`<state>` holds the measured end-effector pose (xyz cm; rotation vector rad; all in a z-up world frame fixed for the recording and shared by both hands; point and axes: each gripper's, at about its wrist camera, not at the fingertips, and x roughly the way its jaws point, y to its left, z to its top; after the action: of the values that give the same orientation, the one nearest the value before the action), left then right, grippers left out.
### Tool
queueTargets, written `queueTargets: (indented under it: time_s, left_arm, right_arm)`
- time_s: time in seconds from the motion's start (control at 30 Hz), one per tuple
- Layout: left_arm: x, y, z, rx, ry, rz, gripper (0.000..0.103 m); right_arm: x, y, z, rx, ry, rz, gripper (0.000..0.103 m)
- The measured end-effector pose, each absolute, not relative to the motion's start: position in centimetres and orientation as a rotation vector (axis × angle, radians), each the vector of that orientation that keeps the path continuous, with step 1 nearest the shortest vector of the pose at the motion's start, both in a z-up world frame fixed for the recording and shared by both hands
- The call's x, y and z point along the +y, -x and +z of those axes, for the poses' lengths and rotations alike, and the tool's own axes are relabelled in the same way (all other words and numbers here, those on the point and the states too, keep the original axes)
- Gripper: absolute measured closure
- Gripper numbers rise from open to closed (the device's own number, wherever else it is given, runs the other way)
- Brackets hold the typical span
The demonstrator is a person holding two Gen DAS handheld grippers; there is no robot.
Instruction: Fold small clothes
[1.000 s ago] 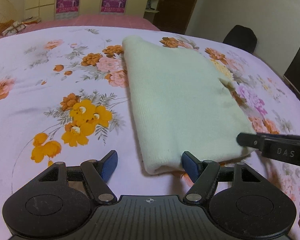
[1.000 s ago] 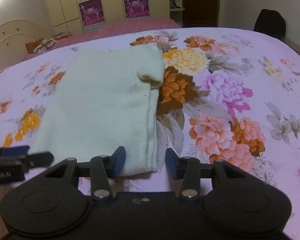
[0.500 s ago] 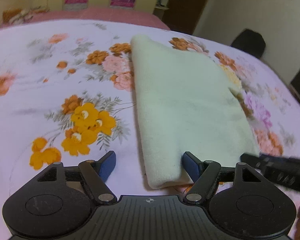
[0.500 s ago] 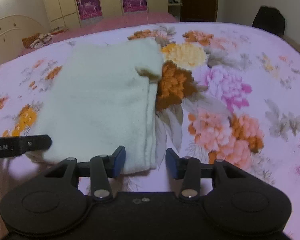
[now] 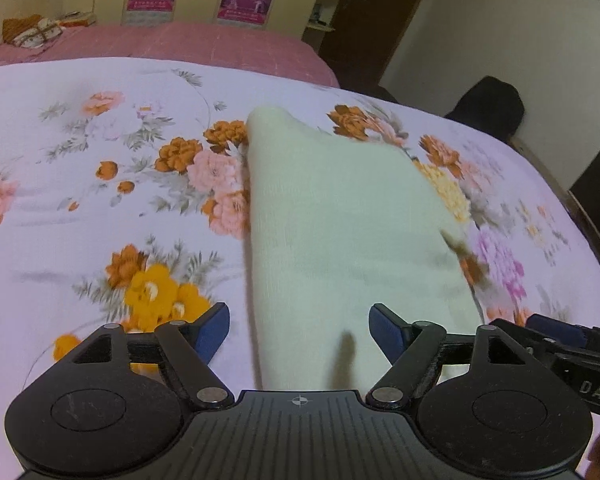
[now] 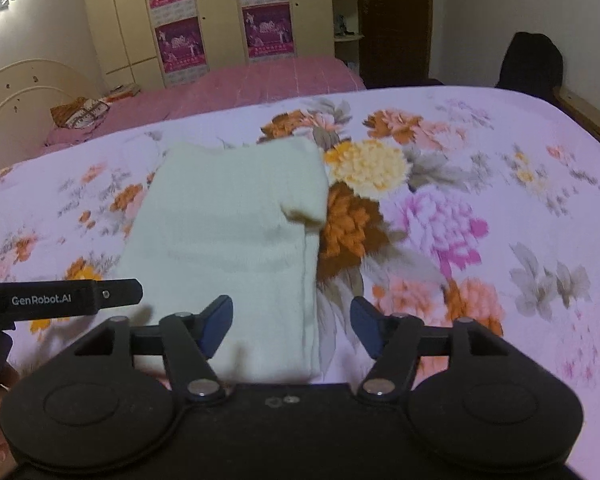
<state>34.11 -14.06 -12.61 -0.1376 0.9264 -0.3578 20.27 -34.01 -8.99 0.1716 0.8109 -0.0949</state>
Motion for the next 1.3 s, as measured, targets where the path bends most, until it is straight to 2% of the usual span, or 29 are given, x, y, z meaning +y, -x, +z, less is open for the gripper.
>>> queueTargets:
  time_s: [0.27,0.33,0.43,0.73,0.8,0.83,0.9,1.0,1.1,1.17,1.23,1.27,1.3]
  left_arm:
    - [-15.2,-38.1,-14.2,0.929,0.151,-0.298,0.021]
    - [-15.6,-39.0,-14.6,0.925,0.168,-0.303,0.021]
    - [-16.4,-39.7,-15.2,0.929,0.169,-0.317,0.021]
    - [-17.6,-40.6,-15.8,0.926,0.179,-0.378,0.022]
    - [-17.4,-40.6,-15.7,0.934,0.214,-0.385,0.023]
    - [-17.4,-40.6,-15.6,0.937,0.227,-0.388,0.028]
    - [-17.0,-40.6,-15.5,0.948,0.252,-0.396,0.032]
    - [-16.3,-41.0,-16.0,0.965,0.293,-0.409,0.035]
    - [-17.0,-41.1,-16.1,0.947,0.256,-0.417,0.035]
    - [-16.8,-41.1,-16.0,0.953,0.278,-0.411,0.035]
    - [-16.5,-40.9,-15.6,0.963,0.308,-0.415,0.050]
    - [-16.5,-40.6,-15.4,0.958,0.308,-0.421,0.052]
    - [-16.4,-40.5,-15.3,0.951,0.304,-0.426,0.053]
  right_arm:
    - [-36.5,-25.8,-11.3,0.837,-0.252,-0.046,0.033]
    - [-37.2,-27.1,-11.8,0.843,-0.259,-0.036,0.031]
    - [-38.1,-28.8,-12.6,0.846,-0.272,-0.028,0.023]
    - [-39.7,-31.2,-14.8,0.840,-0.396,0.039,0.015]
    - [-39.7,-31.4,-15.0,0.837,-0.404,0.066,0.026]
    - [-39.7,-31.5,-15.0,0.834,-0.414,0.082,0.031]
    - [-39.8,-31.5,-14.9,0.841,-0.448,0.130,0.054]
    - [-40.2,-31.5,-14.8,0.852,-0.472,0.159,0.055]
    - [-40.6,-32.0,-15.5,0.856,-0.524,0.170,0.045]
    - [-40.3,-32.3,-15.7,0.846,-0.533,0.169,0.045]
    - [-39.8,-32.5,-15.5,0.842,-0.520,0.164,0.049]
    - [-39.8,-32.4,-15.4,0.849,-0.533,0.176,0.063]
    - [-39.9,-32.3,-15.3,0.853,-0.553,0.191,0.068]
